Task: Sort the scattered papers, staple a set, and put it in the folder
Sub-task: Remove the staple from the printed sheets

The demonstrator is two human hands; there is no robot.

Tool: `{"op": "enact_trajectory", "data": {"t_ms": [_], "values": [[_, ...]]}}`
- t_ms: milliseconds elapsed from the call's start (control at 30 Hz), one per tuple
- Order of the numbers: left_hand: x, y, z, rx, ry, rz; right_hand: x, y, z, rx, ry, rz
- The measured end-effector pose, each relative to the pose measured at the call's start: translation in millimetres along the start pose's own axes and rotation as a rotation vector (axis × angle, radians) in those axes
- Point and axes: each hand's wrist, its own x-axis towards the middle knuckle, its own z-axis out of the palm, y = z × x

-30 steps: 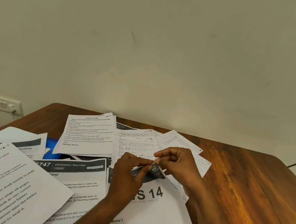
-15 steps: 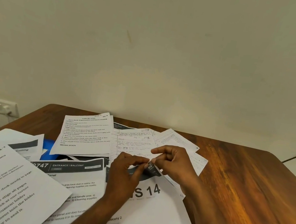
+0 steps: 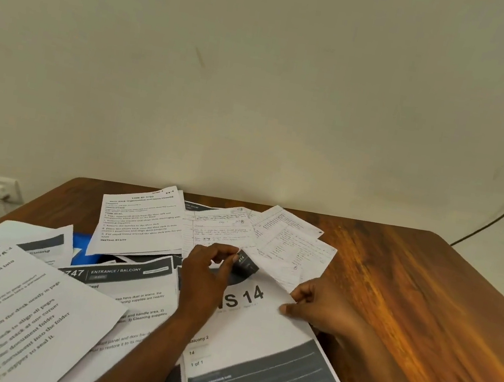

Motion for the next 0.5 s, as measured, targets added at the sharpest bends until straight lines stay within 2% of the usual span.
{"op": "enact_trajectory", "data": {"t_ms": [133, 267, 400, 500], "values": [[-1, 6, 1, -0.074, -0.03, -0.029, -22, 8, -4, 0.166, -0.037, 0.047], [-15, 18, -3, 0.011, -0.082, 0.028, -30, 14, 2, 0.303, 0.025, 0.095], [-52, 36, -7, 0.306, -0.298, 0.197, -27, 15, 5, 0.328, 0.097, 0.146], [-87, 63, -9, 0.372, -0.42, 0.296, -25, 13, 10, 0.316, 0.158, 0.187]]}}
